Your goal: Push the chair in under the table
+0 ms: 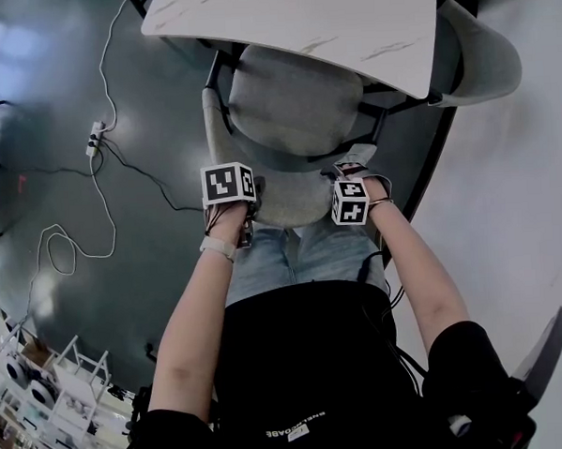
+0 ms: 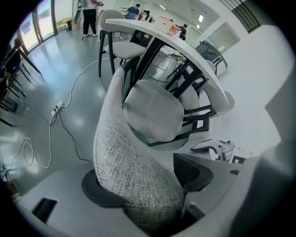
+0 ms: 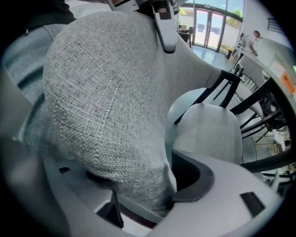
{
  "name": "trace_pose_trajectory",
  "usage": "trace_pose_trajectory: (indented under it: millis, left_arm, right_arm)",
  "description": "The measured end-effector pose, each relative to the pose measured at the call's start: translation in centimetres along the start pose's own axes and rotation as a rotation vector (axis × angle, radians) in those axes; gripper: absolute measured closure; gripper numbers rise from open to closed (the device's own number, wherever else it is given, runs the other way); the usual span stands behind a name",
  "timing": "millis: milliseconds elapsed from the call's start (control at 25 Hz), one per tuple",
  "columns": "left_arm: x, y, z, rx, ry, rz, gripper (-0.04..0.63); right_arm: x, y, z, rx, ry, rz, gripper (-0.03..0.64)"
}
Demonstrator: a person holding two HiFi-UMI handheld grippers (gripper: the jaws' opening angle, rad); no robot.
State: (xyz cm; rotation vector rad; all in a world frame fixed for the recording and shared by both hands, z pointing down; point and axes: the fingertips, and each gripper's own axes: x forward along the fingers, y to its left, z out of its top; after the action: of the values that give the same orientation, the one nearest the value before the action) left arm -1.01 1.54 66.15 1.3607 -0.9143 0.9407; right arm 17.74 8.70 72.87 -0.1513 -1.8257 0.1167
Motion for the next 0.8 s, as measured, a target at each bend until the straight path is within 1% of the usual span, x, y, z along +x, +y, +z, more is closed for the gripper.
trace_pose_trajectory:
  millis: [120,240,400,600,720,800]
  left_arm:
    - [0.0,-0.4,-0.6,0.038,0.005,-0.037,0.251]
    - [-0.4,-0.6,-0.9,0.059,-0.013,-0.051,0.229]
    - [-1.6,-0.1,-0.9,0.130,-0.048,0.022,0.227]
    - [-3.2,0.2,-0.6,0.166,-0.115,0.096,0.229]
    - [-4.9,0.1,-0.6,0.167,-0.148,0.092,0.229]
    - [-6.6,0.0,-0.5,0.157,-0.182,0.075,0.229]
  right_arm:
    - [-0.4,0.5,-0.1,0.011,0.012,0.019,0.316]
    - [-1.4,1.2,0.1,-0.017,0.036,0.052,0.314]
    - [-3.2,1.7,1.4,-0.084,0.054,0.087,0.310]
    - [-6.0,2.1,2.7,-0.167,0.096,0.135,0.310]
    - [-8.2,1.6,3.8,-0.221,0.109,0.126,0.310]
    - [-9.9,0.7,4.8,-0.236,0.090,0.099,0.310]
